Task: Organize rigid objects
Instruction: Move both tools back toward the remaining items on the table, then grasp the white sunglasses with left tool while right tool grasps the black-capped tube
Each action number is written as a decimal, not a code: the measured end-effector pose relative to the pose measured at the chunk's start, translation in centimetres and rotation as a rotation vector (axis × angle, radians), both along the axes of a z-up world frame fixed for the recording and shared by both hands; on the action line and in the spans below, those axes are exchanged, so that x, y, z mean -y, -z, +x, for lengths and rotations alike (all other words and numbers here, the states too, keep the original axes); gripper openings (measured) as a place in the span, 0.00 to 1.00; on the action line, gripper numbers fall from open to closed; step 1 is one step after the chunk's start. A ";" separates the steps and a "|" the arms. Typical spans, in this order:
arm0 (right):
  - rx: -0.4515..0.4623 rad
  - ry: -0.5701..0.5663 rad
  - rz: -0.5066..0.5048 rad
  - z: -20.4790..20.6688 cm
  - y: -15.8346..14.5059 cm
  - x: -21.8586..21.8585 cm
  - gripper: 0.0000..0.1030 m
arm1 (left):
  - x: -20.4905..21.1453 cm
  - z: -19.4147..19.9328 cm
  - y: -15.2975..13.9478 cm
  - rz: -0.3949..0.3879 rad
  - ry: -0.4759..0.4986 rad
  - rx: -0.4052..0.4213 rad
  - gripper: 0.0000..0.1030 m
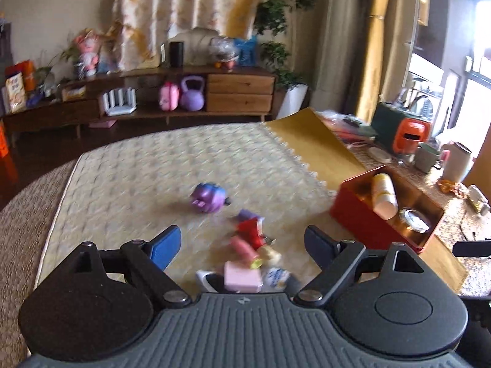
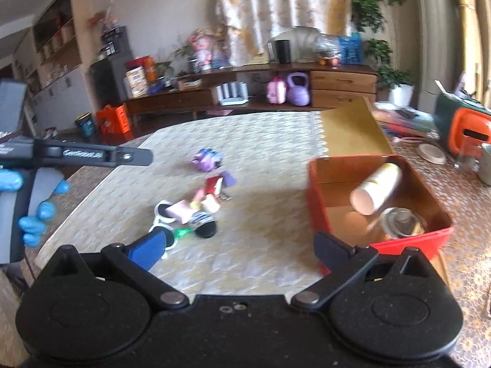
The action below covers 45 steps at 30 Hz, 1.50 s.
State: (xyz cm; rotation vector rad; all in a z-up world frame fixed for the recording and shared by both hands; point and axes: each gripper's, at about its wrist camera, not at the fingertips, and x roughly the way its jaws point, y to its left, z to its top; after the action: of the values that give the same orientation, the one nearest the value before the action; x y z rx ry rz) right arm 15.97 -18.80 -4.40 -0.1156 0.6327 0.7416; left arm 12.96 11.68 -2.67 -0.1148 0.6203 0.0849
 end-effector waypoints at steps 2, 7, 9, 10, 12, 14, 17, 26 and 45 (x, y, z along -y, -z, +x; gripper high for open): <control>0.002 -0.014 -0.011 -0.2 0.4 -0.8 1.00 | -0.7 -0.1 0.7 -0.004 -0.014 -0.017 0.85; 0.003 -0.026 -0.034 0.3 1.2 -2.2 1.00 | -1.5 -0.7 2.3 -0.014 -0.029 -0.043 0.85; -0.002 -0.020 -0.043 0.8 1.6 -2.7 0.99 | -1.4 -1.1 3.0 -0.007 -0.028 -0.047 0.85; -0.005 -0.018 -0.045 1.1 1.7 -2.8 0.98 | -1.3 -1.3 3.4 -0.002 -0.024 -0.049 0.85; -0.014 -0.013 -0.051 1.8 2.1 -3.1 0.97 | -1.0 -1.8 4.1 0.009 -0.015 -0.052 0.85; -0.019 -0.010 -0.060 2.5 2.5 -3.4 0.95 | -0.5 -2.1 4.9 0.024 -0.006 -0.056 0.85; -0.032 -0.014 -0.075 3.3 3.1 -4.1 0.94 | 0.3 -2.5 6.0 0.030 0.013 -0.068 0.85; -0.063 -0.043 -0.135 5.5 5.3 -7.0 0.89 | 2.8 -2.5 8.8 0.070 0.050 -0.089 0.85; -0.117 -0.143 -0.200 8.0 7.8 -11.8 0.63 | 3.7 -1.6 10.8 0.123 0.076 -0.050 0.63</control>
State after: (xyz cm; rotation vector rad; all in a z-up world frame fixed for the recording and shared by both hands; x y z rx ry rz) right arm 24.00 -6.99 -12.20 -0.3051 0.8163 0.8258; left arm 11.31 8.01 -13.43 0.0302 0.6671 0.0525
